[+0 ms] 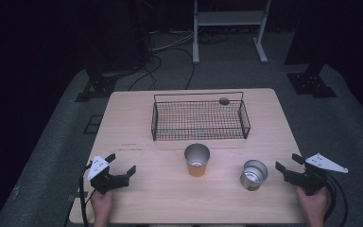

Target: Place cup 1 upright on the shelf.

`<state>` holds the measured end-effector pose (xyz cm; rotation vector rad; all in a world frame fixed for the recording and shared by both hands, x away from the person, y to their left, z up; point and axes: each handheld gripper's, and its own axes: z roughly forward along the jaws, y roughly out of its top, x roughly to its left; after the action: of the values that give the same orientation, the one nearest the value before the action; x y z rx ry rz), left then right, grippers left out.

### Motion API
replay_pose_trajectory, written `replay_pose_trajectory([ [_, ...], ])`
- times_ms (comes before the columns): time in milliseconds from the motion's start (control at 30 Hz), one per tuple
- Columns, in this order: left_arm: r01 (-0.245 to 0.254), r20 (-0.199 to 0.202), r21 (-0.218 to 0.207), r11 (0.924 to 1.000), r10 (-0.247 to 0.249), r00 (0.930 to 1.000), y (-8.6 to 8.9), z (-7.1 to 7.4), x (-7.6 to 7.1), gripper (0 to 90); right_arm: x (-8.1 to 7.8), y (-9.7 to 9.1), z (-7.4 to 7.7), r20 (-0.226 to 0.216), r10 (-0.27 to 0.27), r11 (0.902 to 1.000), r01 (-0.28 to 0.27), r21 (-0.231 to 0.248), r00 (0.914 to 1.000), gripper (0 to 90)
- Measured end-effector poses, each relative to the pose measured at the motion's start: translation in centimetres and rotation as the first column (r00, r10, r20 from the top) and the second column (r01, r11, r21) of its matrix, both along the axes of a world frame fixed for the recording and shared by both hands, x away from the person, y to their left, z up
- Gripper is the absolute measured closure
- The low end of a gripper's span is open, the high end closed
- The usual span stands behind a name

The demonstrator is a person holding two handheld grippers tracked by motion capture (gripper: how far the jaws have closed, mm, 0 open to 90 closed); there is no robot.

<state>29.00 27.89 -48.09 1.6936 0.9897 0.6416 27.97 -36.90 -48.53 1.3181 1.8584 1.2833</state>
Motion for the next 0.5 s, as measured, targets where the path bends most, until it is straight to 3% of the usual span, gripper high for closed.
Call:
replay_pose_trajectory([
  [233,0.0,0.002,0.006,1.0,0.0,1.0,-0.06,-0.01,-0.05,0.0,-0.07,-0.7,0.43,0.001,0.01,0.9999,-0.01,0.008,1.0,17.5],
  [500,0.002,0.003,0.014,0.9999,-0.002,1.0,-0.13,0.01,-0.05,0.0,-0.54,-0.78,0.92,-0.01,0.062,0.998,-0.062,0.01,0.998,16.5],
])
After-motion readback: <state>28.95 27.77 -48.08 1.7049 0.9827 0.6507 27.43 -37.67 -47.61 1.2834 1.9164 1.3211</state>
